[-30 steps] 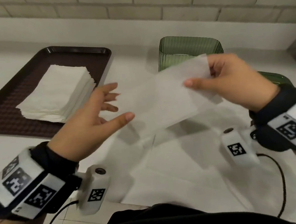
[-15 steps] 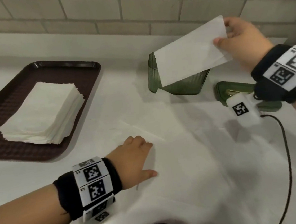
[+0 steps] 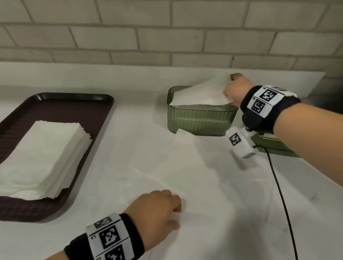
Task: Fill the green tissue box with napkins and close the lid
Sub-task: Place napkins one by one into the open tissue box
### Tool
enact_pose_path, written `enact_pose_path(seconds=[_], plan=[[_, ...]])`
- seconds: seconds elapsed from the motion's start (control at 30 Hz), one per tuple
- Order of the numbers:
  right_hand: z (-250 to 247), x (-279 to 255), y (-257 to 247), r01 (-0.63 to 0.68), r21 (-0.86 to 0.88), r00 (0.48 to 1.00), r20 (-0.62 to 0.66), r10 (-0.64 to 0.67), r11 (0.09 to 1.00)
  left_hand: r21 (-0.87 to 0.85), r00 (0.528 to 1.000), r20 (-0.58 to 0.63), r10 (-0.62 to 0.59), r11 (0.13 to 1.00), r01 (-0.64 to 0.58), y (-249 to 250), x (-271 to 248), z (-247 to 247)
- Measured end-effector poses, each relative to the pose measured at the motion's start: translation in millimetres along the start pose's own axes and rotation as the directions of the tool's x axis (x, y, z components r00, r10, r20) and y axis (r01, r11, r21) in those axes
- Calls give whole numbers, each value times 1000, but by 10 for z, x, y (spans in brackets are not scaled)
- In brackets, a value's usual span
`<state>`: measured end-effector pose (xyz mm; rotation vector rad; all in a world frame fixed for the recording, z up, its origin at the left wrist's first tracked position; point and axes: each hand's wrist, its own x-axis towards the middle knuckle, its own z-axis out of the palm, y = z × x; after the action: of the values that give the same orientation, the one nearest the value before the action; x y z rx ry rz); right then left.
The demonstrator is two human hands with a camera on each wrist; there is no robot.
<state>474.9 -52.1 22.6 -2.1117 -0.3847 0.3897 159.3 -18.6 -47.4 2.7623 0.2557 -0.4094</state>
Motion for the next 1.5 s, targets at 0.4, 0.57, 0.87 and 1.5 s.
enact_pose_path(seconds=[0.4,0.57,0.87,1.5], plan=[[17,2,84,177,-523,981,164,-105,834,-266,953,-278,-124,963,48,-211,-33,-820],[-123,-289,0,443,-491,896,208,-393,750,-425,871,-423,-250,904,52,-455,251,-1405],[-270,-577,20,59,444,790,527,-313,894,-759,821,-334,-464,649,58,-502,1229,-1686],[-137,126,91,-176,294,955,281,91,939,-113,989,86,-119,985,128,-829,836,-792]])
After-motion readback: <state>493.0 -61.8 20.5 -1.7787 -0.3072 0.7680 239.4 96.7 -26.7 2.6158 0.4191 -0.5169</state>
